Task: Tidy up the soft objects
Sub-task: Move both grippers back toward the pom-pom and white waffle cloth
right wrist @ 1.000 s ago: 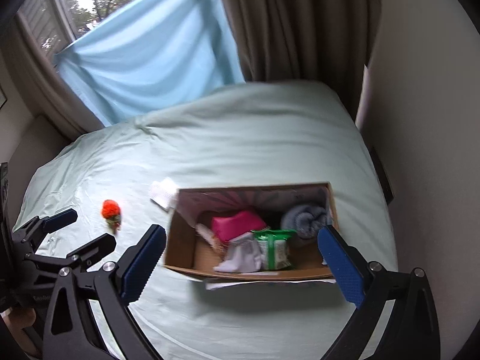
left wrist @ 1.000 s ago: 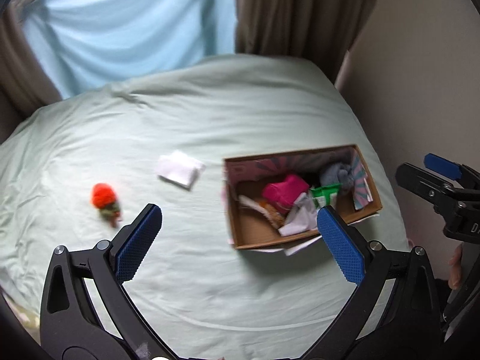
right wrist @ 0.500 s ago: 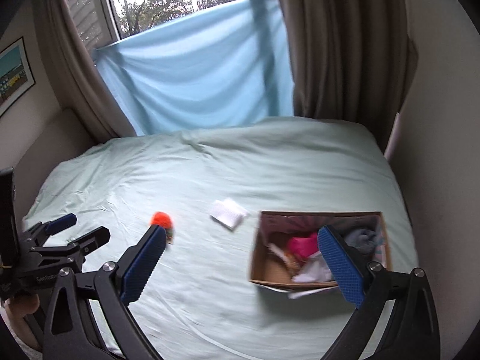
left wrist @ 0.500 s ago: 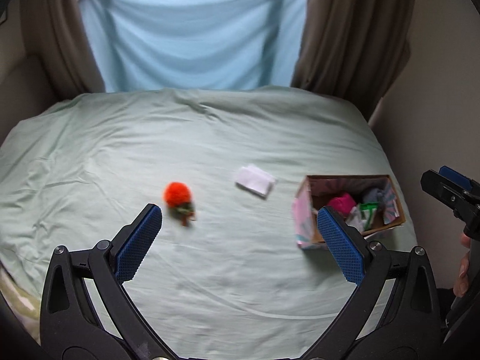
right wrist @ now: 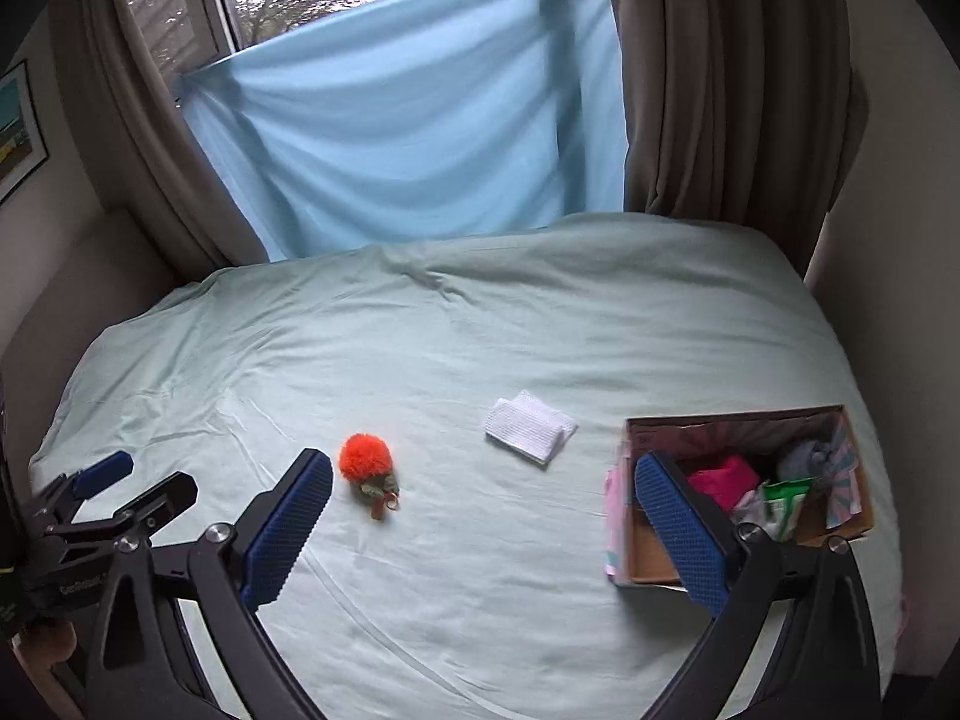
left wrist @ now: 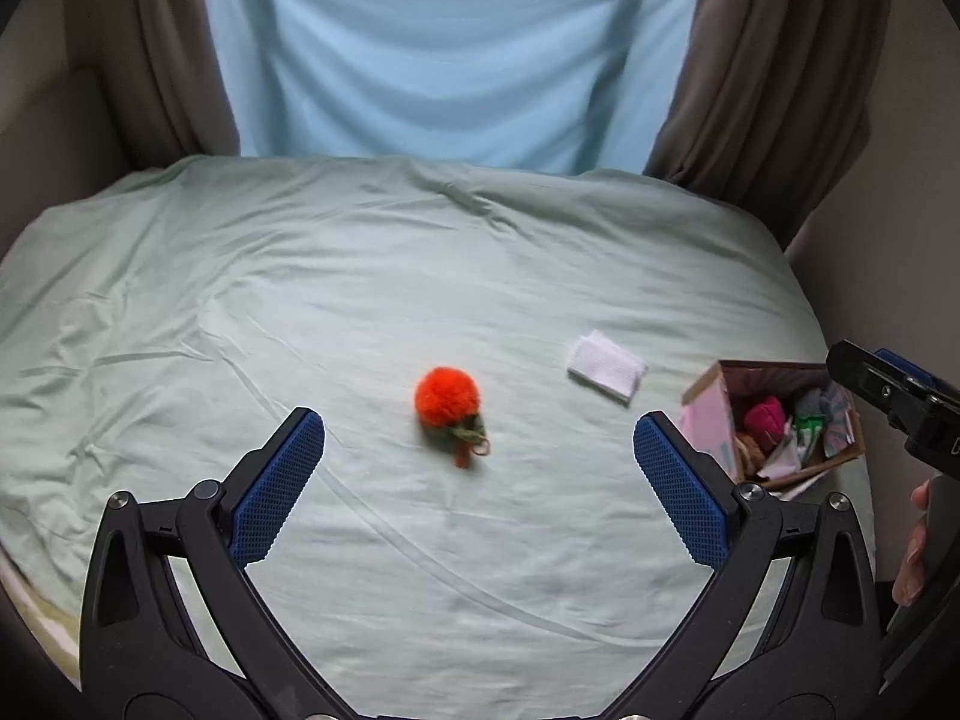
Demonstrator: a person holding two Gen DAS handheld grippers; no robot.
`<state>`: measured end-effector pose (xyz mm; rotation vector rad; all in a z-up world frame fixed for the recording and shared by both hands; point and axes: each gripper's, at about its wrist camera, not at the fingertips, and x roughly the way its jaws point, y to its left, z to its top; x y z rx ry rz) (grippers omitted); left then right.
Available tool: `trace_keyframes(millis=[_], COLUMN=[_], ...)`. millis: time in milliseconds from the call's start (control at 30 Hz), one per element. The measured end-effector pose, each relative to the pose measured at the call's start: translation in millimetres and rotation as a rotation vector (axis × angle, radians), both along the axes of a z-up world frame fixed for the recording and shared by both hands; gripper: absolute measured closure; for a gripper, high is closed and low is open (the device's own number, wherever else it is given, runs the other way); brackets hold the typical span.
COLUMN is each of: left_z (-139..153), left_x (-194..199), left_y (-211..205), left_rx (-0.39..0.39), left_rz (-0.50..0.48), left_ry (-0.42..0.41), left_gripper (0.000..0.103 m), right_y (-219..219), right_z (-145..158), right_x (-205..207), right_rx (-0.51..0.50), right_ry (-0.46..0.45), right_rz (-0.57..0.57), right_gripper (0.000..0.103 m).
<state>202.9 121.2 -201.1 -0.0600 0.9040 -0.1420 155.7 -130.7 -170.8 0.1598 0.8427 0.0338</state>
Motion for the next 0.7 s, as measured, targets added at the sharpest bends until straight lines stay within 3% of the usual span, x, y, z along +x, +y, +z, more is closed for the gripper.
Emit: trace_keyframes(millis=[300, 533, 700], left_z=[-80, -161, -208], left_x=[73, 125, 148], left_y=[8, -13, -25], left_rx=[-0.020, 0.004, 0.028], left_rz=[0.002, 0.005, 0.006], left_ry=[0.075, 0.153, 0.161], left_gripper=[0.000, 0.000, 0.001], right_y=[21, 12, 2], right_z=[-71, -151, -208], right_x=[74, 132, 161], right_rx=[-0.002, -0.016, -0.019], right_ry=[0.070, 0.147, 0.178], right_rz=[-0.062, -0.128, -0.171], right_gripper=[0.002, 0.002, 0.002])
